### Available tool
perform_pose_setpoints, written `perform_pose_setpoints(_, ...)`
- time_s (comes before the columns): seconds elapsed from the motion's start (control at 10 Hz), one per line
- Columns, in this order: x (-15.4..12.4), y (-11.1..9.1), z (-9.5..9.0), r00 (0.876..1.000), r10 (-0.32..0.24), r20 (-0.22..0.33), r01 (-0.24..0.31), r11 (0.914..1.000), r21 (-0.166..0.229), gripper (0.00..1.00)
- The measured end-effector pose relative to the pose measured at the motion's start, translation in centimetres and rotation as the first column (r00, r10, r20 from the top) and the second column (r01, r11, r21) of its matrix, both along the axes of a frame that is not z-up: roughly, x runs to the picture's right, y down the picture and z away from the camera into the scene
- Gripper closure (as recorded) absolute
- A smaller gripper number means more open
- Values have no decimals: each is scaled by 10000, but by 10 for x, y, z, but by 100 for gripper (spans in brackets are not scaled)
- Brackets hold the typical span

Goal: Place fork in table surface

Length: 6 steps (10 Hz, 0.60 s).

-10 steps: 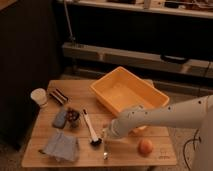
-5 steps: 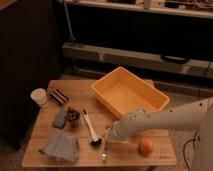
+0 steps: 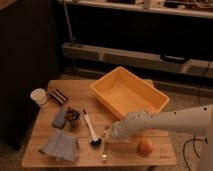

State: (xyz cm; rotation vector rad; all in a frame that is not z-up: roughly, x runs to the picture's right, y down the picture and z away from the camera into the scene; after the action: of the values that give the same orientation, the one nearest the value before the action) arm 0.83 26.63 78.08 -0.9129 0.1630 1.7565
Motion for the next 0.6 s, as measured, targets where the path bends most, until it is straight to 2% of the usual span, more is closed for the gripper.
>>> perform_pose_setpoints(0.4, -2, 1, 3, 9998, -164, -89, 163, 9998, -70, 25)
perform_pose_setpoints(0.5, -1, 1, 3, 9998, -179, -124, 178, 9998, -82, 20)
perform_pose_setpoints(0.6, -1, 1, 3, 9997, -205, -118, 204, 9998, -72, 20)
